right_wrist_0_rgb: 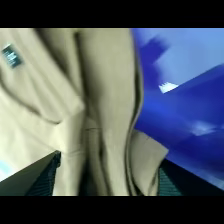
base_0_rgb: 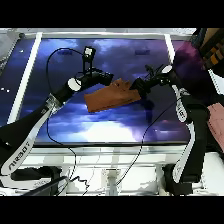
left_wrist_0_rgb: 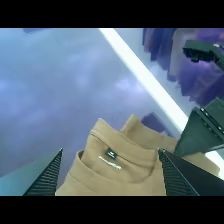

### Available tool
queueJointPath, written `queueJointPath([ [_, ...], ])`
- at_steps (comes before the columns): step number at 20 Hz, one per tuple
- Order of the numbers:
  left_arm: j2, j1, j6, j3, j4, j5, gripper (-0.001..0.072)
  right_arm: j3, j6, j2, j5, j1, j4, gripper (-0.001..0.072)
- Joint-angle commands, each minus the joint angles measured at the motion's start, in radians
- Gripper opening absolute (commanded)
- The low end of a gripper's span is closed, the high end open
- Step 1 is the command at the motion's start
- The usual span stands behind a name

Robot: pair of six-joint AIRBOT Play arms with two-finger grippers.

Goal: Fold the clothes and pants, and hang the long-sleeved shirts on hangers.

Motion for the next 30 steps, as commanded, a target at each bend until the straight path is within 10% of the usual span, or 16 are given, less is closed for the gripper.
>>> queueJointPath([
  [1, 0.001, 0.010, 0.000, 0.000, 0.000, -0.021, 0.0694, -0.001, -0.003, -0.030, 0.122, 0.025, 0.056, 0.0688],
  [9, 0.001, 0.014, 0.001, -0.001, 0.000, -0.080, 0.0694, -0.001, -0.016, -0.030, -0.008, 0.222, 0.005, 0.0684],
  [13, 0.013, 0.040, 0.000, 0.000, 0.088, -0.082, 0.0693, 0.000, 0.058, -0.028, -0.142, 0.340, -0.072, 0.0016],
  [21, 0.175, 0.219, 0.000, 0.000, 0.316, -0.113, 0.0688, 0.114, 0.096, 0.057, -0.146, 0.299, -0.070, 0.0010],
  [28, 0.320, 0.381, 0.000, 0.000, 0.614, -0.307, 0.0018, 0.114, 0.195, 0.442, -0.085, -0.054, -0.149, 0.0010],
  [30, 0.338, 0.420, 0.000, 0.000, 0.629, -0.364, 0.0016, 0.114, 0.215, 0.553, -0.086, -0.185, -0.199, 0.0010],
])
